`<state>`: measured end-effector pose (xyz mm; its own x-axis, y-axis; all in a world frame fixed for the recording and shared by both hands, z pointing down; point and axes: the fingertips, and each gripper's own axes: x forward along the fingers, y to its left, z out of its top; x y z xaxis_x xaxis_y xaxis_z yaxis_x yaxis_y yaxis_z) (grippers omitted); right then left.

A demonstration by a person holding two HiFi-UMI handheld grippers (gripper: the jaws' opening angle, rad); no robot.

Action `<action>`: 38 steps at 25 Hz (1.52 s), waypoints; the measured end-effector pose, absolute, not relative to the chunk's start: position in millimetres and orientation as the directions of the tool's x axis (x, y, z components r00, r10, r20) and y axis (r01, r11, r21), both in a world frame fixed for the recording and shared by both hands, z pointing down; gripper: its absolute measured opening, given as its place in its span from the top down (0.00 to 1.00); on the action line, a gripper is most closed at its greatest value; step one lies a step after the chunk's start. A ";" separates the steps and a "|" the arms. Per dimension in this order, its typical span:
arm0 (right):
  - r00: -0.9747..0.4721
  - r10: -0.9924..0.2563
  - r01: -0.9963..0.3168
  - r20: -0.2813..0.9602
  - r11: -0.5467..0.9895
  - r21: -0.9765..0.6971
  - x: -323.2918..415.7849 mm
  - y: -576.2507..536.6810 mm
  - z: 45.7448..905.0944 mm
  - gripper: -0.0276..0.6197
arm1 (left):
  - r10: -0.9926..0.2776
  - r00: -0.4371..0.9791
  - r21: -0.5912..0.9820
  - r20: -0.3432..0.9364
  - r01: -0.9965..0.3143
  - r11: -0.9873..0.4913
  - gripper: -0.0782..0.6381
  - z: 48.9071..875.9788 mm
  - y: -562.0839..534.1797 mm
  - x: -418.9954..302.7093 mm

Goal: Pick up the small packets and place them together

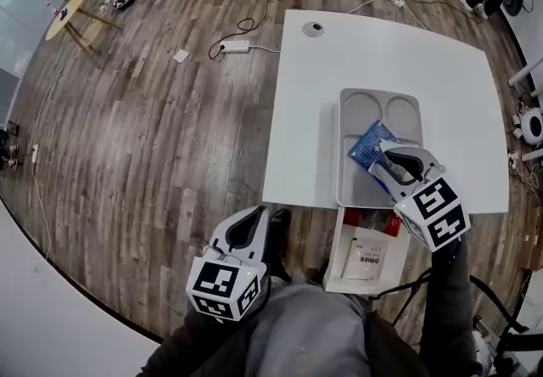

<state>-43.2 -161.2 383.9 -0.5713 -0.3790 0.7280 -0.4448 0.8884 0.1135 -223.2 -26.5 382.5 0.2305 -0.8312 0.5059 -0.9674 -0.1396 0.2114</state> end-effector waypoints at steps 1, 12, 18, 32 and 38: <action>-0.572 -0.369 -0.436 0.733 0.893 0.110 -45.9 -161.3 386.7 0.81 | -0.832 0.229 0.216 0.506 -0.967 -0.135 0.89 384.5 -26.4 -224.7; -0.635 -0.423 -0.439 0.647 0.886 0.149 -42.6 -149.6 347.9 0.69 | -0.834 0.249 0.206 0.492 -0.964 -0.166 0.89 372.4 -24.3 -216.7; -0.650 -0.422 -0.431 0.632 0.889 0.151 -18.1 -123.5 339.0 0.69 | -0.815 0.305 0.200 0.493 -0.951 -0.235 0.89 368.6 -27.0 -189.1; -0.630 -0.125 -0.294 0.767 0.952 -0.087 -36.3 -13.2 426.5 0.69 | -0.783 0.345 0.210 0.517 -0.938 -0.275 0.89 376.7 -19.7 -173.3; -0.505 -0.234 -0.429 0.831 0.903 -0.007 -43.7 -23.9 461.0 0.69 | -0.779 0.330 0.206 0.533 -0.944 -0.260 0.89 381.6 -20.6 -186.6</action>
